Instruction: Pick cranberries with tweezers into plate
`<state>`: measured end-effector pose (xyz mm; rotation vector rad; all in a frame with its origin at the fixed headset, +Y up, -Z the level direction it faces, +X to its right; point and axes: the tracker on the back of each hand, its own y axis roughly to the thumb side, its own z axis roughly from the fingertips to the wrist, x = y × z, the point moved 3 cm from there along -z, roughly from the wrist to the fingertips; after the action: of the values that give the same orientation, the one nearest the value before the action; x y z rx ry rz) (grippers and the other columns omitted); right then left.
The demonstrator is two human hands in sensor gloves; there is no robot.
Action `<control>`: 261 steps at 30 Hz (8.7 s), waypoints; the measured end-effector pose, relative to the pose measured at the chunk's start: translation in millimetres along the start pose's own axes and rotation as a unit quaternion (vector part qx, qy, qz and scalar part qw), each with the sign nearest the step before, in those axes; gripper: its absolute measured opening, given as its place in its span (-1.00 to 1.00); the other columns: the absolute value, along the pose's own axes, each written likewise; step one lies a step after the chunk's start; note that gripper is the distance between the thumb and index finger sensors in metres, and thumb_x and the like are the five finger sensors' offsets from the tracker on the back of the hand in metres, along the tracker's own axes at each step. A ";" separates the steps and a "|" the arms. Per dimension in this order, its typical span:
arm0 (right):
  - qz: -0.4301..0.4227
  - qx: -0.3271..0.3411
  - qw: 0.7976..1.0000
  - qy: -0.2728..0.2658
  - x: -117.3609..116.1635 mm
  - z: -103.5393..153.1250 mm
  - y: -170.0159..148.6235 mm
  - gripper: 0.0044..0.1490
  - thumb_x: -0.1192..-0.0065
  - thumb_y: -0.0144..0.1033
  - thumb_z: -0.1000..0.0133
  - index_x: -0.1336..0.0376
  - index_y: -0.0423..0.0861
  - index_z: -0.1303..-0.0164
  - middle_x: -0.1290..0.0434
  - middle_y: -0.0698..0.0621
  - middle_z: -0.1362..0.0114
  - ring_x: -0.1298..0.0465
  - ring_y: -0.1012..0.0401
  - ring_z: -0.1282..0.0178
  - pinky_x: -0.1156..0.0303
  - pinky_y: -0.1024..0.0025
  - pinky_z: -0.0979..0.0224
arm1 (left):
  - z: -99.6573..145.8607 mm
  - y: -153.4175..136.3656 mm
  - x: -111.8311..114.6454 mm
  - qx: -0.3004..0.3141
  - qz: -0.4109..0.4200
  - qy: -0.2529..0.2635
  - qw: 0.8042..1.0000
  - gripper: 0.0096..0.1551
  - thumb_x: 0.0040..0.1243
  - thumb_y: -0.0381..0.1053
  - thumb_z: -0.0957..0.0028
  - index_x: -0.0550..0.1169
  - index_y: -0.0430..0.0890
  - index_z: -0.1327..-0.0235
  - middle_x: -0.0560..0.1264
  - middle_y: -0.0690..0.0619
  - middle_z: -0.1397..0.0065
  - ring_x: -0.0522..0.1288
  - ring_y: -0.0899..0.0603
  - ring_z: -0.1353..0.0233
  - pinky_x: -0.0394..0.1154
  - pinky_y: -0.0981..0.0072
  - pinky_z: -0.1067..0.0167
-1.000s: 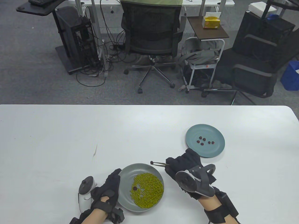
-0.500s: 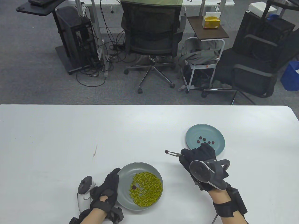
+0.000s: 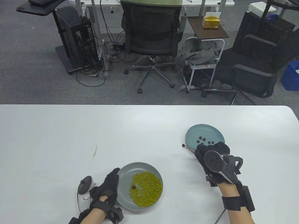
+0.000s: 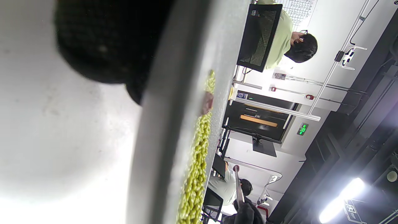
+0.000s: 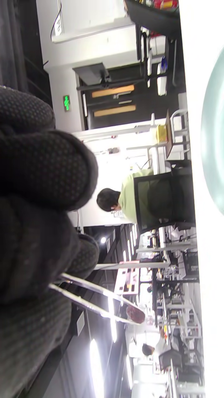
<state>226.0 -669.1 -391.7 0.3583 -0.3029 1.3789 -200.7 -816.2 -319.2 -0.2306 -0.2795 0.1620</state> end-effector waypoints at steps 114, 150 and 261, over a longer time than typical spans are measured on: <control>0.058 0.286 0.956 -0.009 13.5 77.2 187.2 -0.42 -0.11 0.14 0.14 -0.41 0.18 -0.04 -0.52 0.31 0.16 -0.53 0.24 -0.03 -0.15 0.04 -0.55 | -1.4 2.8 -0.3 0.007 0.016 0.007 1.000 -0.32 -0.14 0.14 -0.14 0.04 -0.06 -0.45 0.33 -0.08 -0.39 0.76 -0.22 0.16 0.75 0.17 0.37; 0.062 0.096 0.993 -0.035 1.5 19.6 68.9 -0.42 -0.13 0.14 0.13 -0.41 0.17 -0.06 -0.52 0.31 0.15 -0.52 0.24 -0.04 -0.13 0.04 -0.57 | 0.5 4.5 -3.3 0.017 0.017 0.015 1.000 -0.32 -0.14 0.15 -0.14 0.03 -0.05 -0.45 0.32 -0.08 -0.39 0.76 -0.22 0.15 0.75 0.17 0.36; -0.072 0.085 0.990 0.086 2.8 85.7 58.2 -0.38 -0.05 0.09 0.08 -0.21 0.18 -0.20 -0.54 0.34 0.02 -0.59 0.25 -0.14 -0.21 0.06 -0.54 | -140.8 55.2 -139.3 -0.180 -0.307 0.174 0.918 -0.44 -0.07 0.21 -0.12 0.26 0.04 -0.34 0.61 0.06 0.00 0.64 -0.01 0.34 0.59 0.32 0.51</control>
<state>169.1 -693.6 -308.7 0.3918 -0.0153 1.2874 -298.8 -818.0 -499.9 -0.5190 -0.0137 -0.5576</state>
